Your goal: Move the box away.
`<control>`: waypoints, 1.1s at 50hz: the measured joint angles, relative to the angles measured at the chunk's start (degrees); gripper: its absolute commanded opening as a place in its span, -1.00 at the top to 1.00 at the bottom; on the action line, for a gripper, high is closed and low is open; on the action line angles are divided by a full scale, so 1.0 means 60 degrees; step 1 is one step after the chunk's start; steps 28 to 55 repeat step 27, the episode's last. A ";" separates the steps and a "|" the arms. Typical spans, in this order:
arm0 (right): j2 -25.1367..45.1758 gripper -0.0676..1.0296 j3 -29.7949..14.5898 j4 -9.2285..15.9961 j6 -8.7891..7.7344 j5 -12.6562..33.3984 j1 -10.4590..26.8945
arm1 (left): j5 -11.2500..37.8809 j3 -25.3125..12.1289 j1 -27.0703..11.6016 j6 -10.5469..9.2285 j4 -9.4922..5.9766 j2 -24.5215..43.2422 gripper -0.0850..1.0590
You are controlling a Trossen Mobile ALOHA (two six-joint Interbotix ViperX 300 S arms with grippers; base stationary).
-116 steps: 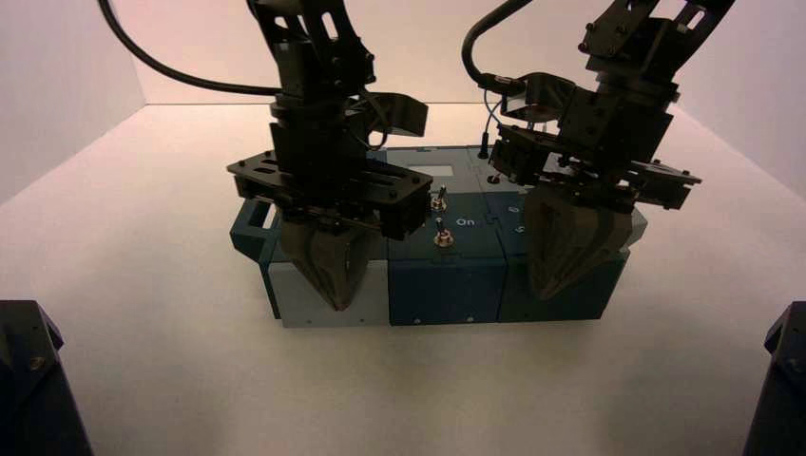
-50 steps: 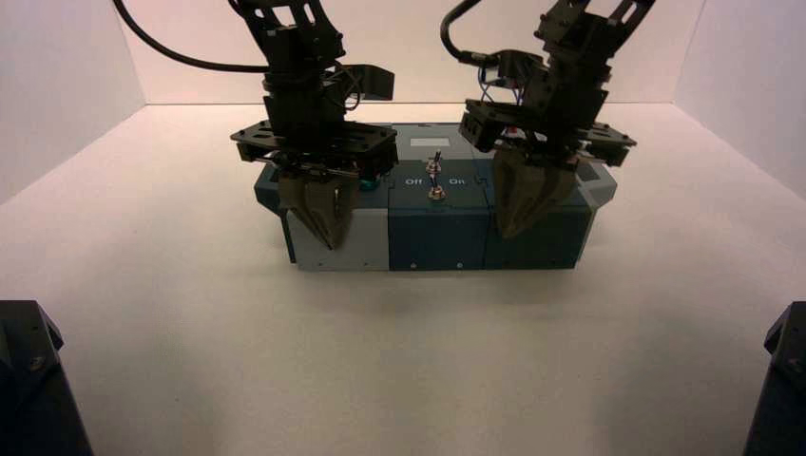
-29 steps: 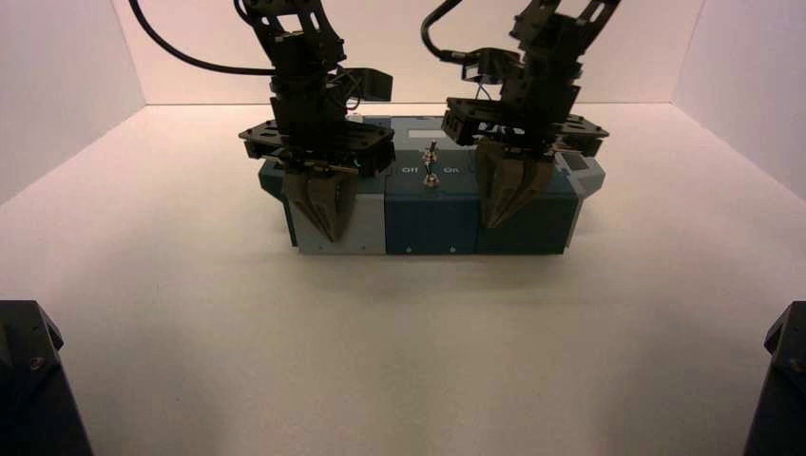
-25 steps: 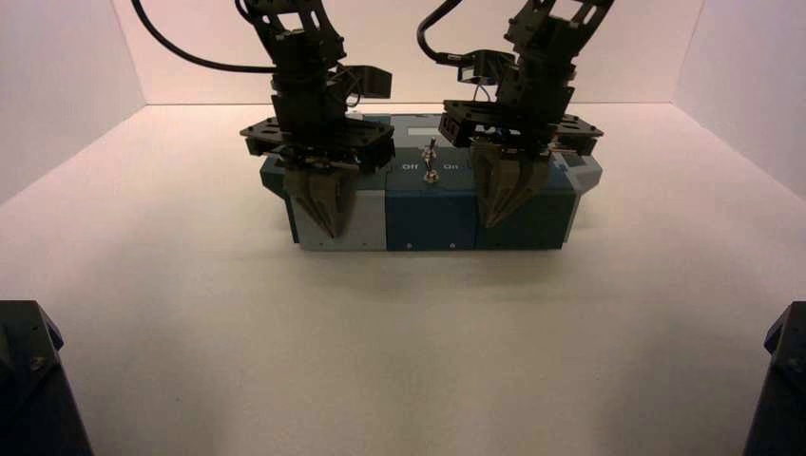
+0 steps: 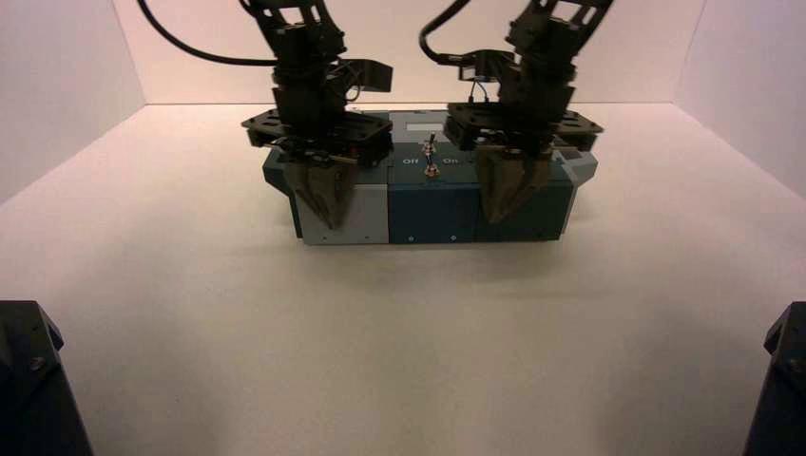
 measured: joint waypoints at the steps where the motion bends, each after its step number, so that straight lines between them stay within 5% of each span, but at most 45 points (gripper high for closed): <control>1: -0.0073 0.92 0.0059 -0.0015 -0.0015 -0.0015 0.0000 | -0.0015 0.0059 0.0000 -0.0015 0.0000 -0.0088 0.91; 21: -0.4468 0.92 0.1436 0.0000 0.0000 0.0117 0.0059 | -0.0132 0.1318 0.0059 -0.0820 0.0015 -0.4731 0.91; 55: -0.4937 0.92 0.1465 0.0000 -0.0015 0.0234 0.0029 | -0.0103 0.1465 0.0059 -0.0981 0.0015 -0.5054 0.91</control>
